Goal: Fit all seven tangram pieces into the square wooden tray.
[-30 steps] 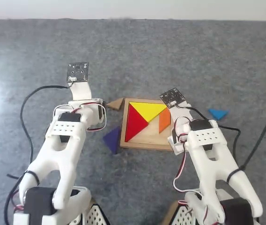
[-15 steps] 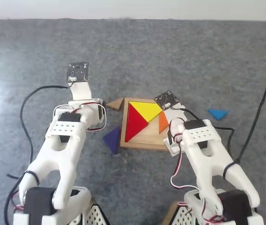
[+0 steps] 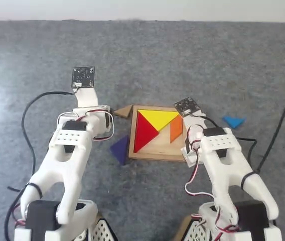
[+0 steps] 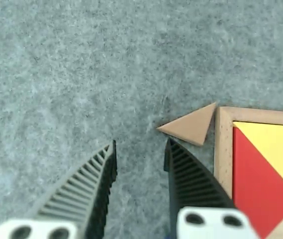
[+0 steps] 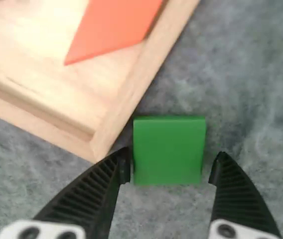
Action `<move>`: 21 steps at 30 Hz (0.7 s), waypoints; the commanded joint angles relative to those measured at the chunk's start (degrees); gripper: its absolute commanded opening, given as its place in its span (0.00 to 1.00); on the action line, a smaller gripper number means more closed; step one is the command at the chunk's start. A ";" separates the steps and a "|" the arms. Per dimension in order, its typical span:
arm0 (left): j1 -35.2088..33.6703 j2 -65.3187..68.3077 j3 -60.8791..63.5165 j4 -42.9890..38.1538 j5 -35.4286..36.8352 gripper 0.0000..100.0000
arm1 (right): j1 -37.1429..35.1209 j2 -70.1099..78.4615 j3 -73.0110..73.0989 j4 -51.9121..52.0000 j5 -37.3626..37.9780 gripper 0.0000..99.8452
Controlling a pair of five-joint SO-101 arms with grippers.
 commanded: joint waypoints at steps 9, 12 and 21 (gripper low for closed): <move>0.35 -0.26 -2.15 -1.23 0.26 0.16 | 0.40 -0.13 -1.41 -3.47 -0.26 0.27; 0.35 -0.26 -2.15 -1.23 0.26 0.16 | 0.40 -0.04 -1.41 -3.38 0.53 0.27; 0.35 -0.26 -2.15 -1.23 0.26 0.16 | 0.40 -0.04 -1.14 -3.47 0.70 0.11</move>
